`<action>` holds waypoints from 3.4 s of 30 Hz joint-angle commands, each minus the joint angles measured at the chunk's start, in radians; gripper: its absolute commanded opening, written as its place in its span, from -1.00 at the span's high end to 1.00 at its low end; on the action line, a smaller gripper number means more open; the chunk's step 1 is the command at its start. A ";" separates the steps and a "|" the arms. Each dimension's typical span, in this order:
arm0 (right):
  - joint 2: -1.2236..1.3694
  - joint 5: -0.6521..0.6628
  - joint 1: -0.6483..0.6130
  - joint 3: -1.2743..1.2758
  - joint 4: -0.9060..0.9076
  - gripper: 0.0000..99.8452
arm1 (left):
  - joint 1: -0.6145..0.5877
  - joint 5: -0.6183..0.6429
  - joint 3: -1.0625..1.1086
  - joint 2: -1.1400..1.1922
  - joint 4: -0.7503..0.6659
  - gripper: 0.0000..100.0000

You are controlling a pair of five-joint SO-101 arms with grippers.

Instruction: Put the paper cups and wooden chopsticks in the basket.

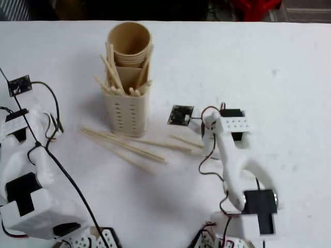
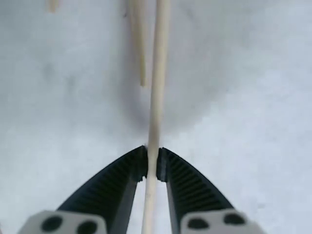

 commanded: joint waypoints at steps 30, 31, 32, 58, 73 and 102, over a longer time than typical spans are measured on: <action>0.223 -1.016 -0.464 -1.743 0.154 0.97 | -0.021 0.012 -0.006 -0.005 -0.014 0.66; 0.275 -1.051 -0.475 -1.809 0.151 0.97 | -0.021 0.012 -0.006 -0.005 -0.014 0.66; 0.329 -1.083 -0.483 -1.861 0.153 0.97 | -0.021 0.012 -0.006 -0.005 -0.015 0.66; 0.697 -1.166 -0.556 -2.306 0.417 0.58 | -0.021 0.012 -0.006 -0.005 -0.017 0.66; 0.541 -0.990 -0.479 -2.237 0.634 0.93 | -0.021 0.006 -0.044 -0.016 0.025 0.66; -0.797 -0.987 -0.226 0.288 -0.622 0.96 | 0.386 0.034 -1.366 0.216 0.572 0.65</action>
